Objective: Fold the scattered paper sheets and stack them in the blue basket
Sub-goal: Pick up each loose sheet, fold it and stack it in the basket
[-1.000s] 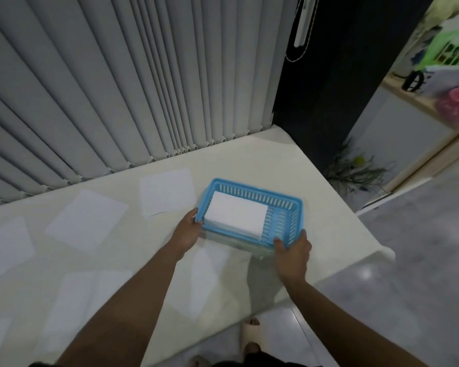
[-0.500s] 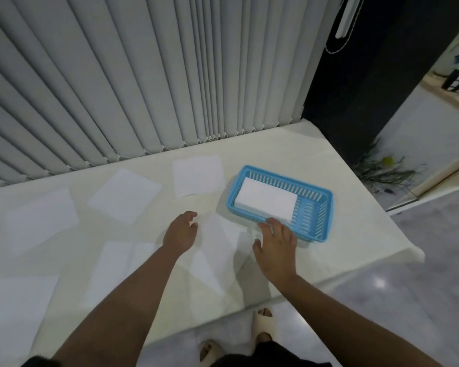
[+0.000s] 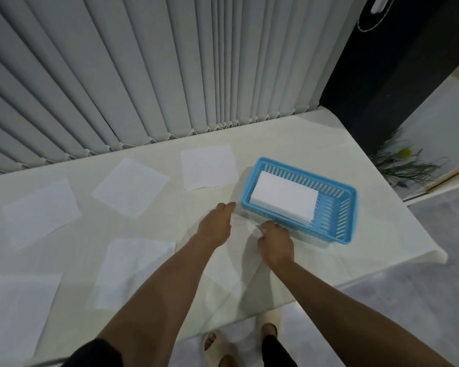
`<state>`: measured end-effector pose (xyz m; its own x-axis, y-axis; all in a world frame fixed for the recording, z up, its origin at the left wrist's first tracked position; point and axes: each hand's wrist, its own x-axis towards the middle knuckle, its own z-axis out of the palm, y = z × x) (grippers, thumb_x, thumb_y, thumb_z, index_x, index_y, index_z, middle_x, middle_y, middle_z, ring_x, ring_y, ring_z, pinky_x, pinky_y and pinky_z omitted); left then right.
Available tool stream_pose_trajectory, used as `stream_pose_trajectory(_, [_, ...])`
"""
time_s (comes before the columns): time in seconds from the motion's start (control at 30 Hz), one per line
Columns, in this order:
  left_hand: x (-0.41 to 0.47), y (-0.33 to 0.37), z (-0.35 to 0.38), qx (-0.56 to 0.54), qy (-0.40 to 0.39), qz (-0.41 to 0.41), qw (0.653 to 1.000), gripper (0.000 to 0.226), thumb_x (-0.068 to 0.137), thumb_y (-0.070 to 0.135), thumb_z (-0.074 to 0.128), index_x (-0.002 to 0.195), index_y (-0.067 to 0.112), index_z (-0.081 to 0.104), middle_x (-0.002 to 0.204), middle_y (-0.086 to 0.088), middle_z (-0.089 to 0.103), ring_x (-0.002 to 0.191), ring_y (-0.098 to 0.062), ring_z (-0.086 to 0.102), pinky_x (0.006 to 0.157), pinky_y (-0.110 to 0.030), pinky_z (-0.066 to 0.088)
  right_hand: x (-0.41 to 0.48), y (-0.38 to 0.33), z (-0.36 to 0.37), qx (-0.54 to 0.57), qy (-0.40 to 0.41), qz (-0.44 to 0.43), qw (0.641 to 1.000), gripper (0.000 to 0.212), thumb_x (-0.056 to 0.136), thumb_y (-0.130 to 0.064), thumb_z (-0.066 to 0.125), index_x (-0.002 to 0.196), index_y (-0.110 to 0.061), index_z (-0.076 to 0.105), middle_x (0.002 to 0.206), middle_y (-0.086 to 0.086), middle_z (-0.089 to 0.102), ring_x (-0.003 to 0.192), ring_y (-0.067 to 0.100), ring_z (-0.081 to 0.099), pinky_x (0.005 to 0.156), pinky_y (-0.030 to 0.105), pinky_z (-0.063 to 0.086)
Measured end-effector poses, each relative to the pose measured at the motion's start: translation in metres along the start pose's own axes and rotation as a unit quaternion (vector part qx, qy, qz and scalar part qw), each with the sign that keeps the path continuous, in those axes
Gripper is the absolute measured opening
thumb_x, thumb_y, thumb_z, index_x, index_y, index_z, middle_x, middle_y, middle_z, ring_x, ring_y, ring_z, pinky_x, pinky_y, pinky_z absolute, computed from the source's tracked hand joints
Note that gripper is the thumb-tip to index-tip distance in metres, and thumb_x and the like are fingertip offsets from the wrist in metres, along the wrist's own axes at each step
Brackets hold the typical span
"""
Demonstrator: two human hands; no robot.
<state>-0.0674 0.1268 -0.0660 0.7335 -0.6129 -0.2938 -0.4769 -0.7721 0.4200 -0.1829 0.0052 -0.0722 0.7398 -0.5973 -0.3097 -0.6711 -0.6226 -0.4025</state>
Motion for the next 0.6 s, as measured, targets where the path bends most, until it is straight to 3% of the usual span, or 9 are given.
stream_pose_trajectory(0.13, [-0.001, -0.007, -0.007, 0.019, -0.02, -0.004, 1.0, 0.035, 0.094, 0.015, 0.047, 0.128, 0.019, 0.054, 0.12, -0.008, 0.058, 0.11, -0.028, 0.058, 0.093, -0.039, 0.05, 0.003, -0.005, -0.006, 0.075, -0.029, 0.059, 0.995, 0.016, 0.083, -0.02, 0.055, 0.09, -0.025, 0.068, 0.102, -0.001, 0.069, 0.102, 0.022, 0.06, 0.087, 0.034, 0.051])
stream_pose_trajectory(0.23, [-0.009, -0.018, -0.02, 0.036, 0.016, -0.001, 0.999, 0.025, 0.093, 0.018, 0.045, 0.107, 0.016, 0.066, 0.107, -0.007, 0.063, 0.104, -0.027, 0.059, 0.084, -0.039, 0.051, 0.0, -0.009, -0.01, 0.127, -0.038, 0.046, 0.99, 0.01, 0.08, -0.013, 0.056, 0.075, -0.023, 0.057, 0.086, 0.0, 0.065, 0.087, 0.021, 0.06, 0.072, 0.029, 0.048])
stream_pose_trajectory(0.37, [-0.025, -0.042, -0.037, 0.026, 0.065, -0.014, 0.997, 0.023, 0.092, 0.022, 0.047, 0.101, 0.021, 0.068, 0.098, -0.007, 0.067, 0.099, -0.026, 0.059, 0.077, -0.034, 0.048, -0.006, -0.019, -0.018, 0.188, -0.035, -0.015, 0.982, 0.013, 0.083, -0.012, 0.057, 0.083, -0.023, 0.05, 0.075, -0.005, 0.055, 0.078, 0.019, 0.056, 0.068, 0.029, 0.042])
stream_pose_trajectory(0.47, [-0.042, -0.059, -0.043, -0.002, 0.073, -0.035, 0.997, 0.023, 0.092, 0.03, 0.05, 0.103, 0.028, 0.07, 0.097, -0.008, 0.062, 0.092, -0.027, 0.063, 0.074, -0.03, 0.047, -0.012, -0.031, -0.024, 0.139, -0.01, -0.091, 0.986, 0.005, 0.086, -0.018, 0.059, 0.086, -0.023, 0.057, 0.082, -0.005, 0.06, 0.081, 0.015, 0.056, 0.07, 0.026, 0.039])
stream_pose_trajectory(0.6, [-0.07, -0.072, -0.039, 0.002, 0.068, -0.018, 0.998, 0.026, 0.092, 0.029, 0.051, 0.108, 0.03, 0.07, 0.102, -0.007, 0.067, 0.1, -0.024, 0.062, 0.082, -0.032, 0.051, -0.032, -0.028, -0.018, -0.019, 0.06, -0.22, 0.973, 0.012, 0.085, -0.027, 0.06, 0.085, -0.022, 0.071, 0.084, -0.003, 0.07, 0.082, 0.02, 0.062, 0.071, 0.032, 0.043])
